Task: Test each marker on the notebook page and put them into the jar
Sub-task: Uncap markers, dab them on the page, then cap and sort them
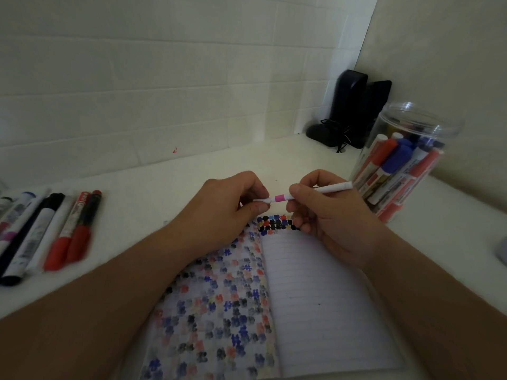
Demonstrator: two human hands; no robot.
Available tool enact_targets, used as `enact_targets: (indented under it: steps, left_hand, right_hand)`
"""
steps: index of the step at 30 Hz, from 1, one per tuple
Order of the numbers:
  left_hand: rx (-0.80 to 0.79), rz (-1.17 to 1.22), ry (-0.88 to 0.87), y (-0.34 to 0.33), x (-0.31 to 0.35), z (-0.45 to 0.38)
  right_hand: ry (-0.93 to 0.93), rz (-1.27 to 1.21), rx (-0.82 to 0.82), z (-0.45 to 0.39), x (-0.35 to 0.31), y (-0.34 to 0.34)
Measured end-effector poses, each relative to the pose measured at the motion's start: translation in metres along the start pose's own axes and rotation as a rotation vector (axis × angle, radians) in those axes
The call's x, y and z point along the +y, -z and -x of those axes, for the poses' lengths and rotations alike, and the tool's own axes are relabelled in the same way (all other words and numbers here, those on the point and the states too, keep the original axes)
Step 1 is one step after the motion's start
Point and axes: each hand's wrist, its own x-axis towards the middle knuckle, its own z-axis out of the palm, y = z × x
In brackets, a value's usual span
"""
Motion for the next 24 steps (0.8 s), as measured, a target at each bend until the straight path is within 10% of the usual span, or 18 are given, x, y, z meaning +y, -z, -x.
enact_targets:
  steps: [16,24]
  left_hand:
    - [0.131,0.037,-0.070,0.001,0.011,0.000]
    - [0.025,-0.151,-0.113,-0.010,0.012,-0.005]
  right_hand:
    - [-0.080,-0.284,0.095,0.004,-0.001,-0.021]
    - [-0.023,0.071,0.174,0.020,-0.008,-0.034]
